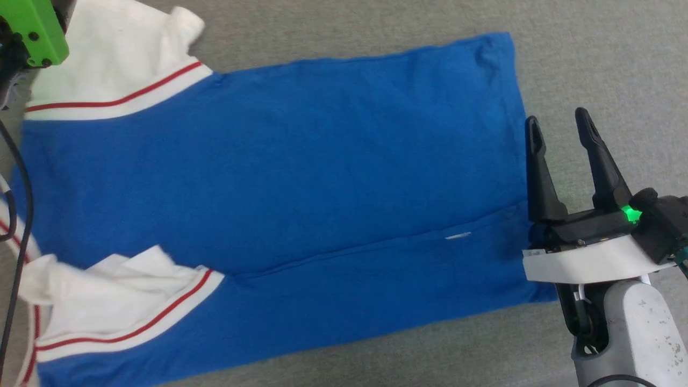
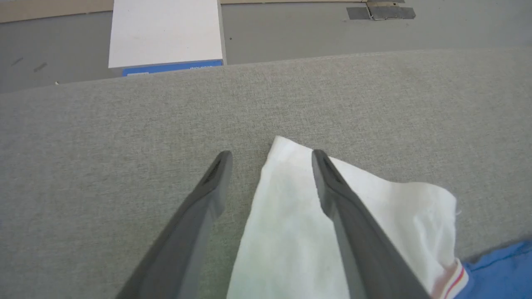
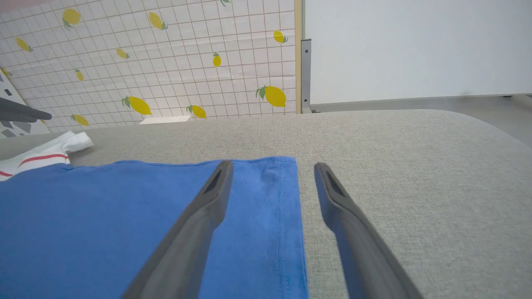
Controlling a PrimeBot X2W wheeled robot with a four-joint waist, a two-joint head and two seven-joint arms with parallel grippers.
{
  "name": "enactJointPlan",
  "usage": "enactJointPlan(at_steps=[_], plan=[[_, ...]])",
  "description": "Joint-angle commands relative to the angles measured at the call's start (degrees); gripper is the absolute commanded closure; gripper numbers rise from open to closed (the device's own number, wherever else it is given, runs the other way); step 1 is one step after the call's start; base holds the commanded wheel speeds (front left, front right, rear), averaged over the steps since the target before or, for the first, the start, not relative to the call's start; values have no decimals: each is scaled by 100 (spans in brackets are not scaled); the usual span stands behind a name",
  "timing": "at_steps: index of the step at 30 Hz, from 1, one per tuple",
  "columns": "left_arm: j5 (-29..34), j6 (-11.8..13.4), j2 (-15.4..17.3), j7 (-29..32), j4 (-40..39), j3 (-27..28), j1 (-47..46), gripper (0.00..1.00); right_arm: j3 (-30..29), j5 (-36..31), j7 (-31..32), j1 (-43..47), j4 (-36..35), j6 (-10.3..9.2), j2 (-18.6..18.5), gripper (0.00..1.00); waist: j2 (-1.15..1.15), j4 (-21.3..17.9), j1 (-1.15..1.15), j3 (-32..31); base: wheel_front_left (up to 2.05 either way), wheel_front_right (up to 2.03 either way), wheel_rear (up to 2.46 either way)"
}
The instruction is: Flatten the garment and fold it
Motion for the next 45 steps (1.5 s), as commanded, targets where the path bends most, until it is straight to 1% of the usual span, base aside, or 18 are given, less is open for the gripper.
enactJointPlan(at_steps=[1, 8, 10, 11, 12, 13, 18, 20, 22, 24, 31, 39, 40, 41, 42, 43, 44, 45], plan=[[-34, 108, 71, 97, -5, 17, -105, 0, 29, 43, -55, -111, 25, -9, 1, 0, 0, -328, 0, 330, 0, 0, 0], [43, 536, 302, 684, -56, -33, 113, 0, 150, 169, -153, -147, 171, -9, 1, 0, 0, -499, 0, 482, 0, 0, 0], [43, 597, 392, 861, -106, -55, 215, 0, 155, 166, -176, -156, 188, -9, 1, 0, 0, -520, 0, 495, 0, 0, 0], [71, 607, 451, 910, -145, -74, 248, 37, 152, 166, -183, -165, 191, -9, 1, 0, 0, -527, 0, 500, 0, 0, 0], [115, 612, 524, 931, -204, -94, 281, 65, 152, 149, -190, -181, 191, -9, 1, 0, 0, -531, 0, 508, 0, 0, 0], [134, 606, 567, 943, -245, -107, 306, 100, 156, 127, -193, -199, 187, -9, 1, 0, 0, -532, 0, 513, 0, 0, 0], [98, 536, 634, 970, -449, -132, 382, 100, 236, -133, -62, -531, 130, -9, 1, 0, 0, -493, 0, 532, 0, 0, 0], [92, 516, 633, 942, -488, -135, 373, 100, 254, -278, 77, -800, 105, -9, 1, 0, 0, -479, 0, 531, 0, 0, 0], [96, 486, 633, 912, -519, -151, 351, 100, 271, -424, 430, -1212, 150, -9, 1, 0, 0, -470, 0, 523, 0, 0, 0], [88, 453, 621, 884, -535, -163, 331, 100, 235, -416, 1001, -1593, 318, -9, 1, 0, 0, -462, 0, 514, 0, 0, 0], [57, 402, 516, 780, -545, -209, 261, 100, 113, -342, 3557, -2905, 1293, -9, -14, 0, 0, -364, 0, 545, 0, 0, 0], [9, 304, 433, 639, -521, -245, 205, 100, 177, -17, 5269, -3778, 2160, -9, -45, 0, 0, -194, 0, 620, 0, 0, 0], [-10, 290, 416, 615, -514, -241, 206, 100, 153, 15, 5444, -3833, 2256, -9, -43, 8, 0, -175, 0, 623, 0, 0, 0], [-40, 275, 386, 582, -502, -234, 210, 100, 143, 31, 5684, -3884, 2369, -9, -39, 51, 0, -148, 0, 621, 0, 0, 0], [-53, 264, 366, 557, -491, -236, 216, 100, 146, 6, 5866, -3913, 2436, -9, -38, 76, 0, -126, 0, 616, 0, 0, 0], [-63, 248, 343, 524, -480, -244, 224, 100, 138, -34, 6050, -3935, 2481, -9, -37, 95, 0, -99, 0, 605, 0, 0, 0], [-67, 230, 324, 478, -475, -249, 233, 100, 123, -50, 6173, -3939, 2493, -9, -34, 100, 0, -78, 0, 590, 0, 0, 0], [-77, 206, 295, 395, -474, -246, 251, 100, 113, -59, 6293, -3923, 2479, -9, -31, 100, 0, -50, 0, 561, 0, 0, 0]])
